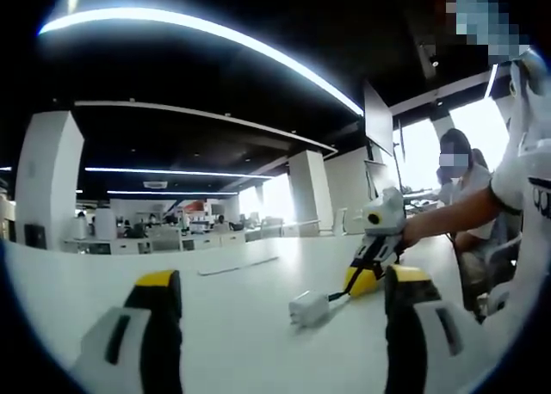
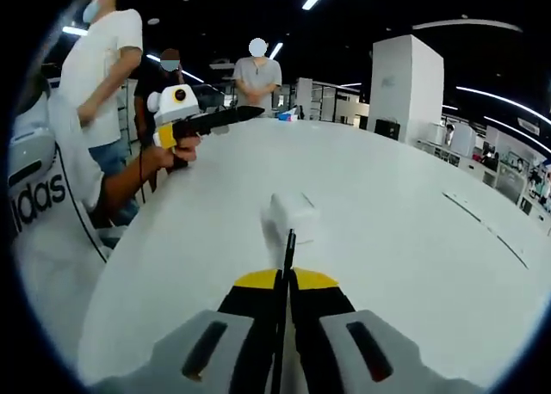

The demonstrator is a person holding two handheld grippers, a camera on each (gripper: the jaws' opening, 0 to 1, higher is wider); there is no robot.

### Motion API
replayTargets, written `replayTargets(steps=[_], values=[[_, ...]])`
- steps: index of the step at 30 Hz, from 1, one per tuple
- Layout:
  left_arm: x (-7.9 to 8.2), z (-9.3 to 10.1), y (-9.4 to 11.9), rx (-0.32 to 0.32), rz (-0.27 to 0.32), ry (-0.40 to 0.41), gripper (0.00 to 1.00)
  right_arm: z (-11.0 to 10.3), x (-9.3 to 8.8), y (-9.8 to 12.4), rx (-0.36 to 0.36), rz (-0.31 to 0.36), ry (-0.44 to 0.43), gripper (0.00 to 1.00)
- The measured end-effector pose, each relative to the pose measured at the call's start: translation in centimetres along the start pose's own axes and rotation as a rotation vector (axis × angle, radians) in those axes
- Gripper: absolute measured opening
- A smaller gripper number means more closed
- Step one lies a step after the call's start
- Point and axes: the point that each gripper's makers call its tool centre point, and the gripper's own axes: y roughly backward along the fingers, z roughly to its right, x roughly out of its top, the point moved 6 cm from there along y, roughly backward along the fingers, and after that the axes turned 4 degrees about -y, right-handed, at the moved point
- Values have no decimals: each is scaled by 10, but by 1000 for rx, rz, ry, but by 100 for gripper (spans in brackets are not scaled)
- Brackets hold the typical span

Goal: Plug the desk Type‑C cable into the charger adapter.

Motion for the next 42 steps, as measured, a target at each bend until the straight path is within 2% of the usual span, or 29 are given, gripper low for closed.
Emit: replayTargets(steps=[16, 37, 42], values=[[-1, 3, -1, -13, -9, -10, 99, -2, 1, -3, 20, -8, 28, 4], [-3, 5, 0, -34, -18, -7, 99, 0, 4, -6, 52, 3, 21, 4], [-5, 7, -2, -62, -34, -12, 99, -1, 4, -6, 54, 7, 16, 4]])
